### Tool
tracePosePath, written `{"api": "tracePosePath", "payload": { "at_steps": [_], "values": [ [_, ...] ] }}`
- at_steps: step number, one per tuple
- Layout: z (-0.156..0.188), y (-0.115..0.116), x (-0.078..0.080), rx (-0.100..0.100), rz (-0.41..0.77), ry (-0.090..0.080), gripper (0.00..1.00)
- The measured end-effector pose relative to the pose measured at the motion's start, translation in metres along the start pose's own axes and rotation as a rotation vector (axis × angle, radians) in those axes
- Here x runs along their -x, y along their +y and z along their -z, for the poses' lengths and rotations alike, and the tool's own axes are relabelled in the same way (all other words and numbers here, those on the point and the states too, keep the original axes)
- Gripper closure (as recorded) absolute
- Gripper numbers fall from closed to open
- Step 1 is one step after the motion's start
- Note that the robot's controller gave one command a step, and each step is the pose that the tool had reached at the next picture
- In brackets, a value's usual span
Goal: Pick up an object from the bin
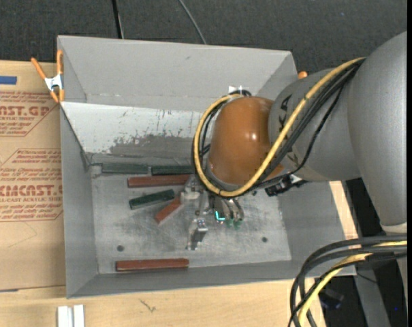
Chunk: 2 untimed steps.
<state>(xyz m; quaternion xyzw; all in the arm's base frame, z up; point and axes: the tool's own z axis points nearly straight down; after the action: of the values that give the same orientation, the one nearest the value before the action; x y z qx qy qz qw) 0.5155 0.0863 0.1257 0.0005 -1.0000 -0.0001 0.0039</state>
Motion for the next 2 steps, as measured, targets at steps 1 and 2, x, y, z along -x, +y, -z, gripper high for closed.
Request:
{"api": "tracePosePath", "payload": {
  "at_steps": [1, 2],
  "values": [
    [0.004, 0.000, 0.002, 0.001, -0.001, -0.007, 0.00],
    [-0.044, 0.034, 0.051, 0.004, 0.012, -0.031, 1.00]
  ]
}}
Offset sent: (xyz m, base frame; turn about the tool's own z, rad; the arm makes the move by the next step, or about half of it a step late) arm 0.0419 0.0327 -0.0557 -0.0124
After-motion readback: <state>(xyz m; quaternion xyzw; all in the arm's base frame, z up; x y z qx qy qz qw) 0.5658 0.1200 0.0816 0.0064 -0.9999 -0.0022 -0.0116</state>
